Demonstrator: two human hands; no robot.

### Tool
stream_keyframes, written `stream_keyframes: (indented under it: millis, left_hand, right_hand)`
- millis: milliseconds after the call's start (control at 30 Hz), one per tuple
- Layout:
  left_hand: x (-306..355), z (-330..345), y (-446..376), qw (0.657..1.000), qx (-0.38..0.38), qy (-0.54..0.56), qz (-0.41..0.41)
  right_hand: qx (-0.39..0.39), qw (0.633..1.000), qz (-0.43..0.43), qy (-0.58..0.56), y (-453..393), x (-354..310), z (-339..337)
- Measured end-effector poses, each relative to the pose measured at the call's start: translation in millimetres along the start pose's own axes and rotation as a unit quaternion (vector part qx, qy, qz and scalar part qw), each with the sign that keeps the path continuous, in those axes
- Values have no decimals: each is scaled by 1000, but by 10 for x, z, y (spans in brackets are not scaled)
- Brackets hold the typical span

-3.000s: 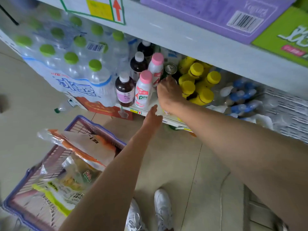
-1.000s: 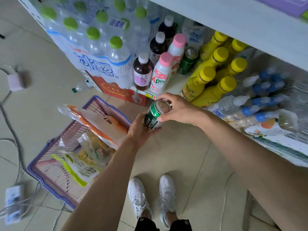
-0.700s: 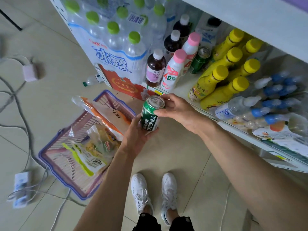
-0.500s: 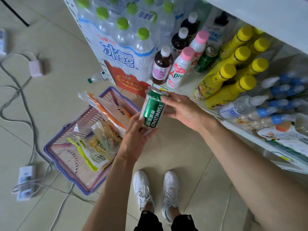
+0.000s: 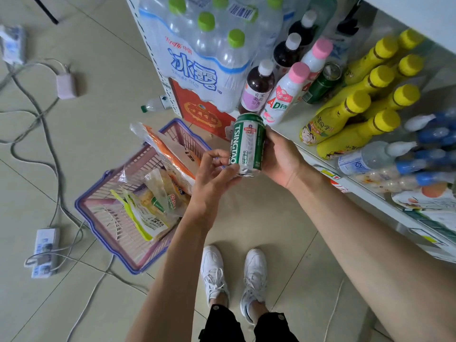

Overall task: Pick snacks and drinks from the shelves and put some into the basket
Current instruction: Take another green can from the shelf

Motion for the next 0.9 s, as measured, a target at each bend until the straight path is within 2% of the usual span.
stream_keyframes:
  millis: [300,467,633,767,900]
  left_hand:
    - [-9,-103,14,998,44,-26,-27]
    - [-67,-129,-15,992,29,103,-64]
    - [-193,-154,-5,964,33,222,-142]
    - [-297,-165,-6,951,22,256,-172]
    - [-335,-234,-7,957,31,239,-164]
  right_hand:
    - [5,988,-81,128,43,-162,74]
    - [3,979,-97,181,35,-215,197]
    - [-15,969,-97,226,3,-209,306]
    - [-23,949,-96,298,-8,-178,432]
    - [-26,946,-106,304,6,-180,501]
Point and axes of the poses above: each hand's wrist, its own y-axis away from the middle knuckle, its own z-axis out of the palm, x = y × z, the point moved 10 cm from there along -y, towards the middle knuckle, and after that the axes turned 3 degrees about x, right-handed, at the moved point
